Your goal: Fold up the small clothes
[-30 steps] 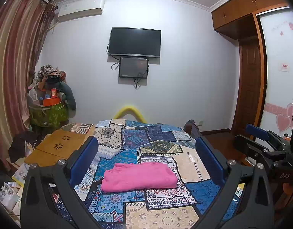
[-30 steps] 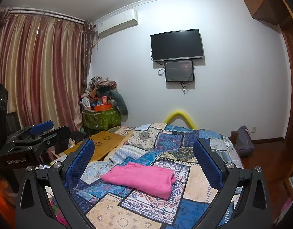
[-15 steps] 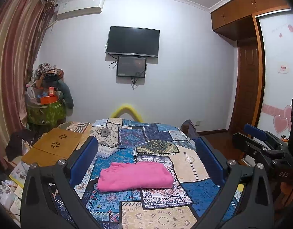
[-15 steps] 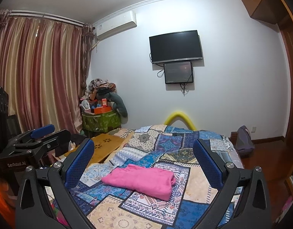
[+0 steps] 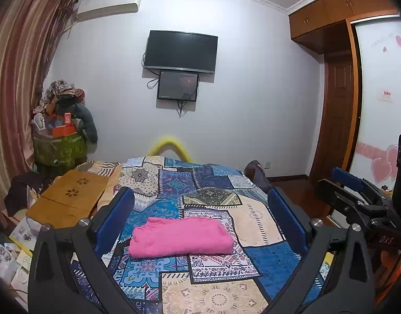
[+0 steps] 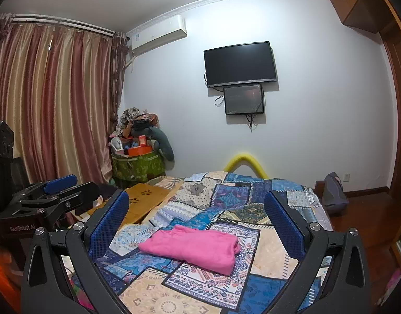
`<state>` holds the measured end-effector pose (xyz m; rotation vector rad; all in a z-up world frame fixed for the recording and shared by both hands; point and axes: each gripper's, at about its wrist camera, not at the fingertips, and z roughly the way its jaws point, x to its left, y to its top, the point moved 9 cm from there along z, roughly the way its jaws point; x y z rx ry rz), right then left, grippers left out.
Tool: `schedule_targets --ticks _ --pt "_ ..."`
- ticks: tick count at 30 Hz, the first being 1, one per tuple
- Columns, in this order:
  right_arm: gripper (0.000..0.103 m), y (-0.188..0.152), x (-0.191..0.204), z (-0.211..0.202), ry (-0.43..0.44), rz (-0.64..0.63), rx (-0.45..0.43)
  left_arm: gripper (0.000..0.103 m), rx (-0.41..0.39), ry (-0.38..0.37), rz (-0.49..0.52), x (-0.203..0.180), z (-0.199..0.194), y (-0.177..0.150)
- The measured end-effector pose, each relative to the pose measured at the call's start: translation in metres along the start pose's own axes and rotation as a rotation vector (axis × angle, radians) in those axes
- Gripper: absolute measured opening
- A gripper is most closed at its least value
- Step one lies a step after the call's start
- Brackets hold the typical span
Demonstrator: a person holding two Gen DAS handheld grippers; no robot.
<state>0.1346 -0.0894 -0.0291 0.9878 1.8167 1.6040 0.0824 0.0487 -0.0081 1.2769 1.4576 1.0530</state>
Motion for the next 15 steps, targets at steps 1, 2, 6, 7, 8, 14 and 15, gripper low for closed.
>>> schedule_targets --ticks 1,2,6,7,8,14,15 --pt "0.102 0.0 0.0 0.001 0.0 0.001 0.001 0.103 -0.001 0.0 0.004 0.0 0.0 0.0" --pt "0.102 0.0 -0.001 0.001 -0.001 0.002 0.003 0.103 -0.001 0.0 0.007 -0.001 0.0 0.0" --pt "0.102 -0.001 -0.002 0.005 0.006 0.009 0.013 0.103 0.001 0.009 0.017 0.0 0.003 -0.001" --pt "0.102 -0.003 -0.002 0.005 0.006 0.01 0.014 0.103 0.001 0.011 0.017 0.0 0.004 -0.002" --pt "0.102 -0.003 -0.002 0.005 0.005 0.011 0.016 0.103 0.002 0.013 0.018 0.0 0.005 -0.002" --pt "0.102 -0.007 -0.005 0.012 0.002 0.017 0.03 0.103 0.028 0.006 0.01 0.002 0.015 -0.007" --pt "0.102 -0.008 -0.006 0.013 0.002 0.019 0.033 0.103 0.033 0.006 0.009 0.003 0.017 -0.008"
